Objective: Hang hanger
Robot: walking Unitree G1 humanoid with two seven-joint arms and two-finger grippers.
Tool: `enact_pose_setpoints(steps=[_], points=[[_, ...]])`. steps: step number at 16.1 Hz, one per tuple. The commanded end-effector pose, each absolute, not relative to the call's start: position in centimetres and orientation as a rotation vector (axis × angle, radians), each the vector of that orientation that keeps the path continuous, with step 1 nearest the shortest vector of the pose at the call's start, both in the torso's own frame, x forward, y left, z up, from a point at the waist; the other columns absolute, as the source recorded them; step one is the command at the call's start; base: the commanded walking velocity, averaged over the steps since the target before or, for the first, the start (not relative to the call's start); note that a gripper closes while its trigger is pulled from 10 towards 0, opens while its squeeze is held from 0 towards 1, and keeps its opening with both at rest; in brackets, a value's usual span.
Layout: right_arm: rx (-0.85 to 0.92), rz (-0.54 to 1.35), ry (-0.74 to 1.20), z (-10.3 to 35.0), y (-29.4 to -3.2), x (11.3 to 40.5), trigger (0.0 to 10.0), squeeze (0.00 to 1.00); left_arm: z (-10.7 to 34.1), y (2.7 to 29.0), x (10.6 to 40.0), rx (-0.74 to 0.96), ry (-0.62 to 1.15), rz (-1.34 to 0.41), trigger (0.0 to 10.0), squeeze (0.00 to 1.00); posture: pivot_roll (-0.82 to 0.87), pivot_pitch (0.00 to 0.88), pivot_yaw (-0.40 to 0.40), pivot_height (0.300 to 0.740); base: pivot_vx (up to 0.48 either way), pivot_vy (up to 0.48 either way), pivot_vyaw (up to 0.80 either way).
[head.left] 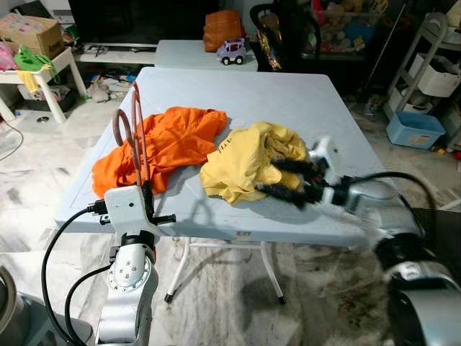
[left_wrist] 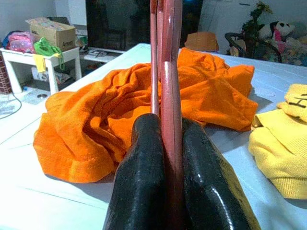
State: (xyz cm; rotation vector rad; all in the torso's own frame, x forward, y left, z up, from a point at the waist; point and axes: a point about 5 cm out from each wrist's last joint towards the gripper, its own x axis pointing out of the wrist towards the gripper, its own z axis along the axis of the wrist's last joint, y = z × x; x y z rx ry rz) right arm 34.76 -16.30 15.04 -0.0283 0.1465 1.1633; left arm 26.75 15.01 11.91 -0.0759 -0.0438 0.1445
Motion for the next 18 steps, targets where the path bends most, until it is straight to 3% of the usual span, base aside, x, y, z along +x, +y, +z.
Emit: enact_pose_setpoints(steps=[1,8,14,18], points=[[-0.038,1.22,0.163,15.0,-15.9,34.4,10.0,0.0,11.9,14.7,26.8,-0.077,-0.038,0.127,10.0,0.0,0.06,0.0,-0.021,0.74,0.0,0.0,0.0],[-0.007,1.296,0.288,12.2,-12.5,33.3,10.0,0.0,11.9,14.9,26.5,-0.074,-0.035,0.135,10.0,0.0,0.08,0.0,-0.03,0.74,0.0,0.0,0.0],[-0.087,1.038,0.303,11.4,-9.9,35.3,10.0,0.0,11.9,14.7,26.5,-0.076,-0.033,0.132,10.0,0.0,0.08,0.0,-0.029,0.74,0.0,0.0,0.0],[-0.254,0.855,0.299,11.6,-8.2,36.7,10.0,0.0,11.9,14.5,26.6,-0.081,-0.031,0.128,10.0,0.0,0.08,0.0,-0.031,0.74,0.0,0.0,0.0]])
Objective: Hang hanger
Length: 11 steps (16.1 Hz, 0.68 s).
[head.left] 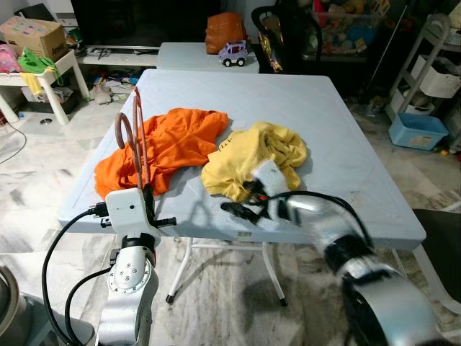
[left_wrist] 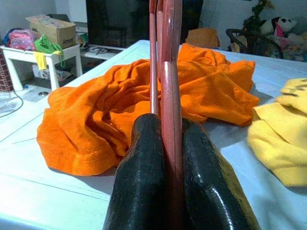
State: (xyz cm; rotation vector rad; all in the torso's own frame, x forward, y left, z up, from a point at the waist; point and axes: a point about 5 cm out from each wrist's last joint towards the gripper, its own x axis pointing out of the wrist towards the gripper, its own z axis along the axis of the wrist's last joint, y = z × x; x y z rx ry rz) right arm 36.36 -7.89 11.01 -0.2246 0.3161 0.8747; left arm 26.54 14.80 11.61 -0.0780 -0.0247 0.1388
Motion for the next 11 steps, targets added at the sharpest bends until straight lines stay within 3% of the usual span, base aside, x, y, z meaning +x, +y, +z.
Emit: enact_pose_setpoints(steps=[1,5,7,11], points=[[-0.282,0.833,0.276,12.0,-7.3,37.0,10.0,0.0,11.9,14.5,26.7,-0.081,-0.032,0.127,10.0,0.0,0.08,0.0,-0.034,0.74,0.0,0.0,0.0],[-0.346,0.656,0.215,13.4,-5.9,38.2,10.0,0.0,11.9,14.6,26.8,-0.082,-0.036,0.138,10.0,0.0,0.09,0.0,-0.044,0.74,0.0,0.0,0.0],[-0.299,0.497,0.143,15.1,-6.5,39.3,10.0,0.0,12.0,14.6,26.8,-0.082,-0.038,0.143,10.0,0.0,0.1,0.0,-0.049,0.74,0.0,0.0,0.0],[-0.204,0.415,0.004,17.8,-7.6,40.2,10.0,0.0,12.0,14.6,26.7,-0.084,-0.039,0.145,10.0,0.0,0.09,0.0,-0.051,0.74,0.0,0.0,0.0]])
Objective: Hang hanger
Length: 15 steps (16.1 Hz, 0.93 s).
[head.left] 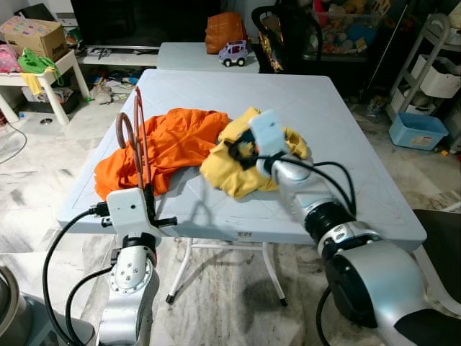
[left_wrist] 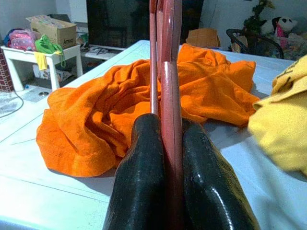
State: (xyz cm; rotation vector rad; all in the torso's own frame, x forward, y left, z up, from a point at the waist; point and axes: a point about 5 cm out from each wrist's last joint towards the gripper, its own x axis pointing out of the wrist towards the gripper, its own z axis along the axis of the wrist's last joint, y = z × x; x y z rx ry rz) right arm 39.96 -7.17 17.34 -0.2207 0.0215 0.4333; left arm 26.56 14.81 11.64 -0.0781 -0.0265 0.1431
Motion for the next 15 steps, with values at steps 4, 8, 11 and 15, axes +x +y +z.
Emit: enact_pose_setpoints(steps=[4,8,11,15], points=[[-0.095,0.347,-0.109,19.0,-11.6,40.3,10.0,0.0,11.6,15.6,26.2,-0.108,-0.022,0.144,10.0,0.0,0.07,0.0,-0.037,0.74,0.0,0.0,0.0],[-0.04,0.3,-0.189,18.8,-15.3,39.3,10.0,0.0,11.3,15.7,25.8,-0.028,-0.002,0.076,10.0,0.0,0.04,0.0,-0.022,0.74,0.0,0.0,0.0],[0.007,0.292,-0.204,17.1,-15.7,37.2,10.0,0.0,10.8,15.6,25.2,0.025,0.016,0.057,10.0,0.0,0.03,0.0,-0.012,0.74,0.0,0.0,0.0],[0.123,0.217,-0.157,15.4,-15.1,35.5,10.0,0.0,10.6,15.8,24.9,0.031,0.028,0.047,10.0,0.0,0.02,0.0,-0.005,0.74,0.0,0.0,0.0]])
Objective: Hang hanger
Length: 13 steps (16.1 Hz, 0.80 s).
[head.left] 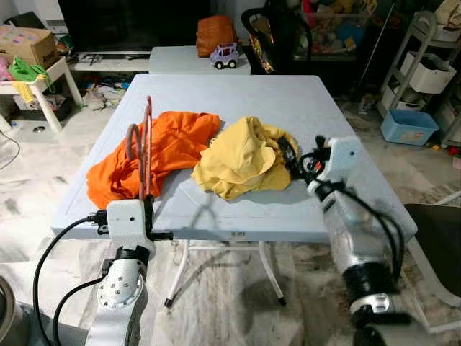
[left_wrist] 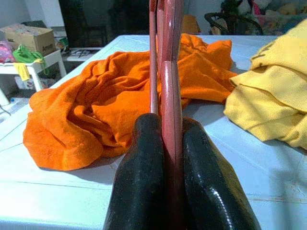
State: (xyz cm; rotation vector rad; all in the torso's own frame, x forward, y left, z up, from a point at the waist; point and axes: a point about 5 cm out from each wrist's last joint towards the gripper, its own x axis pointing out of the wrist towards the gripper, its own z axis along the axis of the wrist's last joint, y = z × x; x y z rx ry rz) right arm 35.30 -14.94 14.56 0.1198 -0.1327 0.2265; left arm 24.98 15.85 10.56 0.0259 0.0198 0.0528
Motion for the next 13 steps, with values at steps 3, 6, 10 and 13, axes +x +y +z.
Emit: enact_pose_setpoints(steps=[3,6,10,13], points=[[0.142,0.193,-0.131,15.1,-15.1,34.5,10.0,0.0,10.6,15.7,24.5,0.052,0.037,0.018,10.0,0.0,0.03,0.0,-0.001,0.74,0.0,0.0,0.0],[0.162,0.155,-0.098,14.8,-16.1,34.3,10.0,0.0,10.4,15.6,24.0,0.053,0.045,0.013,10.0,0.0,0.03,0.0,0.0,0.74,0.0,0.0,0.0],[0.158,0.137,-0.079,14.8,-16.4,34.4,10.0,0.0,10.4,15.4,23.8,0.061,0.056,-0.01,10.0,0.0,0.03,0.0,0.0,0.74,0.0,0.0,0.0],[0.166,0.145,-0.066,14.6,-16.0,34.3,10.0,0.0,10.4,15.3,23.7,0.068,0.056,-0.017,10.0,0.0,0.03,0.0,-0.002,0.74,-0.25,0.0,0.0]])
